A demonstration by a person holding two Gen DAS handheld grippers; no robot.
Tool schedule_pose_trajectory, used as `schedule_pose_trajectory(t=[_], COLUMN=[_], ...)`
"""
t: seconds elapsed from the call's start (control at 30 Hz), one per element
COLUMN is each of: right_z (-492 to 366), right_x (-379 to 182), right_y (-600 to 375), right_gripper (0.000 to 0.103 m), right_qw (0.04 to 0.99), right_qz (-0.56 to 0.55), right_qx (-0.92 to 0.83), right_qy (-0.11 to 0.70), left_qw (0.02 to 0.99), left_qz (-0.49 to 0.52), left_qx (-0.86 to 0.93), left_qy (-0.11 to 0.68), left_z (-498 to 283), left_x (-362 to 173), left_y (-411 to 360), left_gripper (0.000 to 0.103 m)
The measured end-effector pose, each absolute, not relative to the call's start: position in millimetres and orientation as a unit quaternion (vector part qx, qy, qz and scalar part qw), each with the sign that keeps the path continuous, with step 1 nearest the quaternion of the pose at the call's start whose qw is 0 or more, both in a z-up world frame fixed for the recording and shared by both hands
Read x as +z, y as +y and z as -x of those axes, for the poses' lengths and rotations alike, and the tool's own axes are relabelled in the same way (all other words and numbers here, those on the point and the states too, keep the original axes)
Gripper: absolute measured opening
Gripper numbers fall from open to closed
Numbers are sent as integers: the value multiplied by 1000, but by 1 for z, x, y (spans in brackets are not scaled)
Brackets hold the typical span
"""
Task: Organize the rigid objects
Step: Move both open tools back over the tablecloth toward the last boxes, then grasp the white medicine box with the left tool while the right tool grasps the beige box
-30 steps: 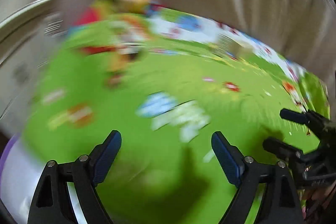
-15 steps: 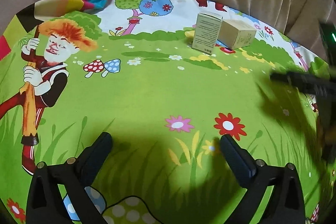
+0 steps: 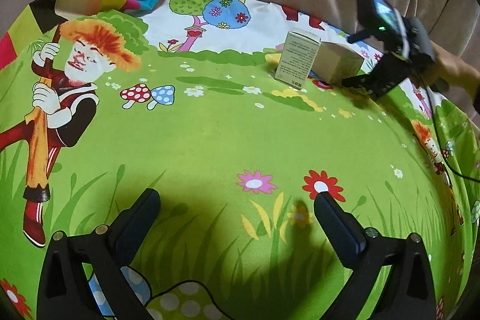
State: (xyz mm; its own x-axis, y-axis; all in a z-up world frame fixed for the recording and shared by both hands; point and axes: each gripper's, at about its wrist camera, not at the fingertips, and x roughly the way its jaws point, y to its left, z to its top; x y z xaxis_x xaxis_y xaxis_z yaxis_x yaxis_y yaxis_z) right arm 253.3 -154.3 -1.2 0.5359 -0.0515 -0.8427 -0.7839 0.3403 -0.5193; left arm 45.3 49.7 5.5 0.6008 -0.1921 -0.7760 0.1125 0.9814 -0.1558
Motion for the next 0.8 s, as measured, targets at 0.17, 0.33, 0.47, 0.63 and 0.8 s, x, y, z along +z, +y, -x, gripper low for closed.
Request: schedule_pose_trajectory(t=[0.17,0.33,0.47,0.63,0.8], right_z=[-265,-275,-234,-166,-171], right_x=[6,23,43,36,12], right_y=[-145,-176,-211,-234,-216], right_gripper=[101,61,57,74,82], right_qw=[703,761,792,797,811], right_qz=[499,358,258,207,213], right_qx=[307,303,281,279,255], right_qy=[402,448,477,494,482], left_qw=[893,893,893,893,891], left_qz=[39,35,36,35,15], left_qx=[-83,-81,-82,-80,-71], left_qy=[441,442,442,442,448], left_z=[-47,-47,-47,-47,-47], left_x=[5,4,4,4,2], left_y=[48,48,48,48,43], left_gripper=[103,103,103,103,103])
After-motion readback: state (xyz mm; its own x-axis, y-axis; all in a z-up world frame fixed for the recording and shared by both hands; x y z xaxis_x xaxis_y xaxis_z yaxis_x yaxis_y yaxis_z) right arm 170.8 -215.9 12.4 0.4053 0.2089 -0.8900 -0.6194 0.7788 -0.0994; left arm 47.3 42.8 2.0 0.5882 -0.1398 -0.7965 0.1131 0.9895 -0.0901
